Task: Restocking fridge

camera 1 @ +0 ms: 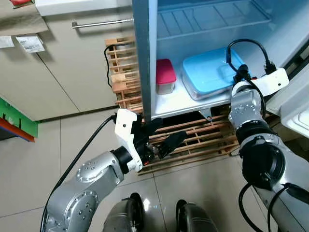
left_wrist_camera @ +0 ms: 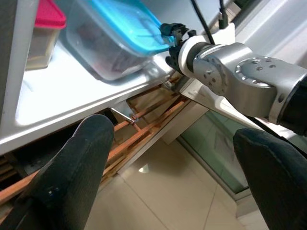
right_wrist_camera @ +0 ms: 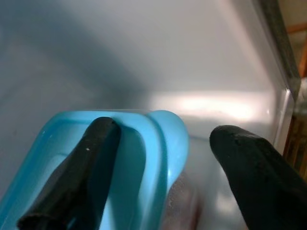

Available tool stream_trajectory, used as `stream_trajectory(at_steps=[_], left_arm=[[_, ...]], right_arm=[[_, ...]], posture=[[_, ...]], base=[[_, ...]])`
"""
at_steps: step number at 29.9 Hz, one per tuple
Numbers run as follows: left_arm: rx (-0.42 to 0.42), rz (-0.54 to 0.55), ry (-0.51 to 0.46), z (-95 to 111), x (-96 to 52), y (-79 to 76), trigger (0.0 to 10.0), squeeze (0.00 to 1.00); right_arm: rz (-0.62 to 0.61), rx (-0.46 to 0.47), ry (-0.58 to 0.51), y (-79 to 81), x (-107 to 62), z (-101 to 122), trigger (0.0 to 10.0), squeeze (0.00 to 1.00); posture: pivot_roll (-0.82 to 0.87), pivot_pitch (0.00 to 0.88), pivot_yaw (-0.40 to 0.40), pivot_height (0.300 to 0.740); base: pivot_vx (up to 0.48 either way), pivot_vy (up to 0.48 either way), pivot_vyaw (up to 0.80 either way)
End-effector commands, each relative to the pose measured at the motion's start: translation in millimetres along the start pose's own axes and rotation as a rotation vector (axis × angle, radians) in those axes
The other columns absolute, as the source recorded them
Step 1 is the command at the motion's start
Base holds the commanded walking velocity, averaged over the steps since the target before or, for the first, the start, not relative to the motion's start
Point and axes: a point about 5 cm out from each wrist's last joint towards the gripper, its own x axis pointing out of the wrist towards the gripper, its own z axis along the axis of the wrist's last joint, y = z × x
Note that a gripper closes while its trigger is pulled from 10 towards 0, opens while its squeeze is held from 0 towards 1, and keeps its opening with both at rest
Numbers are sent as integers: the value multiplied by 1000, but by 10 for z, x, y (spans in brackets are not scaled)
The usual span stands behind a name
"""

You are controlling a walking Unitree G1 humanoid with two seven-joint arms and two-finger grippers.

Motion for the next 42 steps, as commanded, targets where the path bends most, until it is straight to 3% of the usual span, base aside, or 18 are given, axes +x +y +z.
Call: stream_trajectory(at_steps=[1,9,15,18,20,27,29,31,32,34,36,37,39,42], left_arm=[[-20,0,17,-34,7,2,10000,0],[-2,-77,97,-140,115,-81,10000,0],[-6,-91,107,-165,111,-85,10000,0],[-5,-93,109,-178,126,-72,10000,0],[-1,-88,109,-191,125,-47,10000,0],[4,-70,113,-185,94,13,10000,0],[6,-62,114,-188,95,27,10000,0],[7,-59,114,-191,97,32,10000,0],[14,-54,115,-190,95,40,10000,0],[14,-54,115,-190,95,40,10000,0],[24,-43,113,-188,89,65,10000,0],[24,-43,113,-188,89,65,10000,0],[30,-32,109,-188,96,86,10000,0],[32,-29,108,-189,100,91,10000,0]], right_arm=[[-60,34,57,-110,-22,-116,10000,1000],[-55,10,61,-130,-29,-139,10000,1000],[19,10,48,3,-21,-90,10000,1000],[9,55,56,33,-11,-64,10000,1000],[-47,151,73,5,-2,-51,10000,1000],[-85,168,70,-5,-14,-51,10000,1000],[-89,77,41,-17,-14,-13,10000,1000],[-88,41,30,-19,-14,0,10000,1000],[-74,-61,11,-28,-21,19,10000,1000],[-74,-61,11,-28,-21,19,10000,1000],[-36,-380,-55,-109,-62,61,10000,1000],[-36,-380,-55,-109,-62,61,10000,1000],[-30,-579,-65,-232,-106,31,10000,1000],[-33,-626,-59,-274,-117,17,10000,1000]], posture=[[30,276,4,740],[28,265,3,740],[7,250,3,740],[-1,237,-4,740],[-4,219,-8,740],[-3,200,-8,740],[-9,190,-7,740],[-9,190,-7,740],[-17,178,-9,740],[-17,178,-9,740],[-30,172,-12,740],[-30,172,-12,740],[-47,163,-20,740],[-47,163,-20,740]], base=[[0,0,0],[0,0,0],[0,0,0],[0,0,0],[0,0,0],[0,0,0],[0,0,0],[0,0,0],[0,0,0],[0,0,0],[0,0,0],[0,0,0],[0,0,0],[0,0,0]])
